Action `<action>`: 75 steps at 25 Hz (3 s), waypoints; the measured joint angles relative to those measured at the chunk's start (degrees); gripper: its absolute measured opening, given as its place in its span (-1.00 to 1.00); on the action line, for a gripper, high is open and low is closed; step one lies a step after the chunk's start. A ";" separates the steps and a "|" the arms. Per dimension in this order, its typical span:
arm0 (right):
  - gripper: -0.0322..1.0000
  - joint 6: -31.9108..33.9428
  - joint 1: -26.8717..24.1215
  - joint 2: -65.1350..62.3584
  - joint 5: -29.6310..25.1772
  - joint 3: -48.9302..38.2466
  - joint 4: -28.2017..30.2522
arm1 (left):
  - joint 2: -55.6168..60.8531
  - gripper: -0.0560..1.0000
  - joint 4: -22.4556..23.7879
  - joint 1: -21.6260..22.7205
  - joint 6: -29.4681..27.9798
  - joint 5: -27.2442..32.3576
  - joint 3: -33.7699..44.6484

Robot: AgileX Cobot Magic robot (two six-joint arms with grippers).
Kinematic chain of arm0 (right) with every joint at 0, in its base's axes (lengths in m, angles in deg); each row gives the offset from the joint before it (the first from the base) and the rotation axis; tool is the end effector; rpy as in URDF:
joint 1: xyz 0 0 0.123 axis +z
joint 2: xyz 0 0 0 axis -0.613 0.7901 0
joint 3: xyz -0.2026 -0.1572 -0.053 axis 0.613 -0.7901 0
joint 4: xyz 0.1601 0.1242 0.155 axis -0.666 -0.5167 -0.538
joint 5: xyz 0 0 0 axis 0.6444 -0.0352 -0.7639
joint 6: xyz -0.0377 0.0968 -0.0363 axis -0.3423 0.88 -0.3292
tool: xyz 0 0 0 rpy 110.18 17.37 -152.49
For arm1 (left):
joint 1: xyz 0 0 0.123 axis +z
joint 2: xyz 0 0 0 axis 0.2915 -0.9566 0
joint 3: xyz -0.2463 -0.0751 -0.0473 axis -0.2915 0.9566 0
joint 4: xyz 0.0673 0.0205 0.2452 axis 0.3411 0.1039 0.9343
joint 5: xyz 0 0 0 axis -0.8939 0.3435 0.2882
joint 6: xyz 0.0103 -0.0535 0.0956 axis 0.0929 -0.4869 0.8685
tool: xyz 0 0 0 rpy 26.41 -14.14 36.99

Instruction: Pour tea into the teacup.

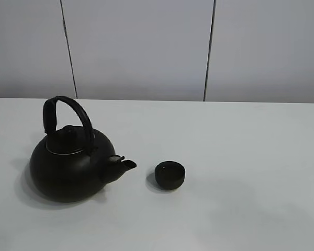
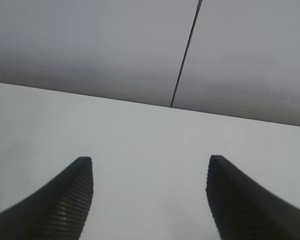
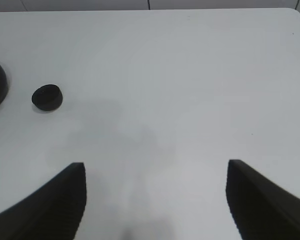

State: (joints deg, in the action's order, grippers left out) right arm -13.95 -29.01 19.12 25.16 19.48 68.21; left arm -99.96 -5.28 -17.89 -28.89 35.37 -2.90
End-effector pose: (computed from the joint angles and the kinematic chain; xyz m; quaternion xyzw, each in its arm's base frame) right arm 0.0384 0.0004 0.2598 -0.0377 0.8608 0.0269 0.5068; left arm 0.3309 -0.0086 0.2357 -0.0241 0.8499 -0.0406 0.5248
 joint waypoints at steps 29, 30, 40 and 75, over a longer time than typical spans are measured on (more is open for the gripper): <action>0.10 0.00 0.00 0.00 0.00 0.00 0.00 | 16.19 0.00 -35.26 9.89 41.22 27.56 -0.40; 0.10 0.00 0.00 0.00 0.00 0.00 0.00 | 18.46 0.00 -36.07 10.79 42.16 28.64 -0.40; 0.10 0.00 0.00 0.00 0.00 0.00 0.00 | 44.64 0.00 -41.14 11.35 46.79 40.34 -0.66; 0.10 0.00 0.00 0.00 0.00 0.00 -0.04 | 77.61 0.00 -57.48 11.35 59.73 69.83 16.57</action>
State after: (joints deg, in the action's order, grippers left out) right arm -13.95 -29.01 19.12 25.16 19.48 68.17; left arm -22.34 -62.76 -6.53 30.85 105.20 13.67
